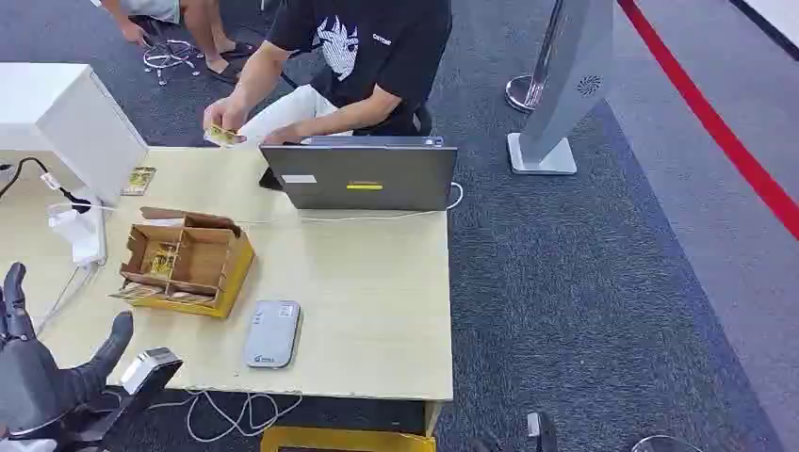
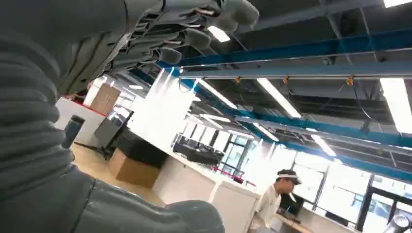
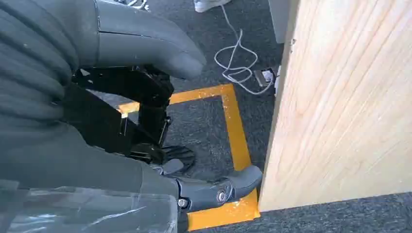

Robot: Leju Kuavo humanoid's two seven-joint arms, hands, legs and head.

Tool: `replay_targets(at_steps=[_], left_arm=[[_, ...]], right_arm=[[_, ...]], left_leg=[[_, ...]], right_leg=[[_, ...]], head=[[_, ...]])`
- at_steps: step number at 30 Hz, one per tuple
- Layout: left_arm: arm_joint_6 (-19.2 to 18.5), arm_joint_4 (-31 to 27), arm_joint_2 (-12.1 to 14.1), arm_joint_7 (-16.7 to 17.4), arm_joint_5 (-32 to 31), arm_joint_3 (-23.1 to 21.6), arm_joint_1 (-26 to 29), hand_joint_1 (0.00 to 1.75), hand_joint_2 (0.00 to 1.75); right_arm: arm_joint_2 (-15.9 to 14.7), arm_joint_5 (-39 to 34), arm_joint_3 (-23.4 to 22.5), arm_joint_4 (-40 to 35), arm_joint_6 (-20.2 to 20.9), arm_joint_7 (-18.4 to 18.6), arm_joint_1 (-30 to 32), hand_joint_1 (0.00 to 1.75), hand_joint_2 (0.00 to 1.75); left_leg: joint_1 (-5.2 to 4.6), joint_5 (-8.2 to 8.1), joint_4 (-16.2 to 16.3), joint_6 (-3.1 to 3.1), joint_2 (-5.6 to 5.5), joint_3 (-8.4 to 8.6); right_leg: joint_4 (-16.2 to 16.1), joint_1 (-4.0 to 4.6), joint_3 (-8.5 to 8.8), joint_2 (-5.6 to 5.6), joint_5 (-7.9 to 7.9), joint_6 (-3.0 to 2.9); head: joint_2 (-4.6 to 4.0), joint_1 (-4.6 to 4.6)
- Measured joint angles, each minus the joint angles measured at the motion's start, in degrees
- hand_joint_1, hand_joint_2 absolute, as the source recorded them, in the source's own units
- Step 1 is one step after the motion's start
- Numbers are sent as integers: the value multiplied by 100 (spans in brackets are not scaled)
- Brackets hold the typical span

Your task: Pass the card to the sensor for recognition and then transmit it.

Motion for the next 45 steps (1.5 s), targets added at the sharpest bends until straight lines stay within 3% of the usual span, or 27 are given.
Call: replay_targets(at_steps=[7, 23, 26, 31, 35, 45], left_arm=[[-433, 13, 273, 525, -614, -236, -218, 0, 175], [-472, 186, 529, 566, -673, -395, -363, 0, 175], [-605, 249, 605, 855, -1137, -434, -408, 0, 175], [-730, 1096, 1220, 1596, -2495, -728, -1026, 0, 175], [-627, 1891, 1631, 1849, -2822, -1117, -1626, 0, 175], [-304, 2562, 1711, 2098, -2938, -1735, -2089, 0, 175]], right_arm=[[0, 83, 15, -2, 9, 31, -21, 0, 175], [0, 98, 20, -7, 7, 39, -41, 0, 175], [0, 133, 22, -7, 11, 59, -49, 0, 175], [0, 315, 94, -7, 20, 166, -124, 0, 175], [0, 407, 153, -7, 20, 197, -204, 0, 175], [4, 409, 162, -2, 114, 188, -250, 0, 175]], left_leg=[[0, 0, 0, 0, 0, 0], [0, 0, 0, 0, 0, -1], [0, 0, 0, 0, -1, 0], [2, 15, -1, -4, -2, 0], [3, 22, -1, -1, -4, 0], [-2, 21, 2, 1, -2, -9]], right_leg=[[0, 0, -4, 0, 0, 0], [0, 0, 0, 0, 0, 1], [-1, -1, -12, -1, 0, 1], [2, 1, -13, -4, 4, -2], [5, 1, -11, -4, 8, -4], [3, -3, -9, 3, 13, 2]], head=[[-2, 0], [0, -2], [0, -2], [0, -2], [-2, -2], [0, -2]])
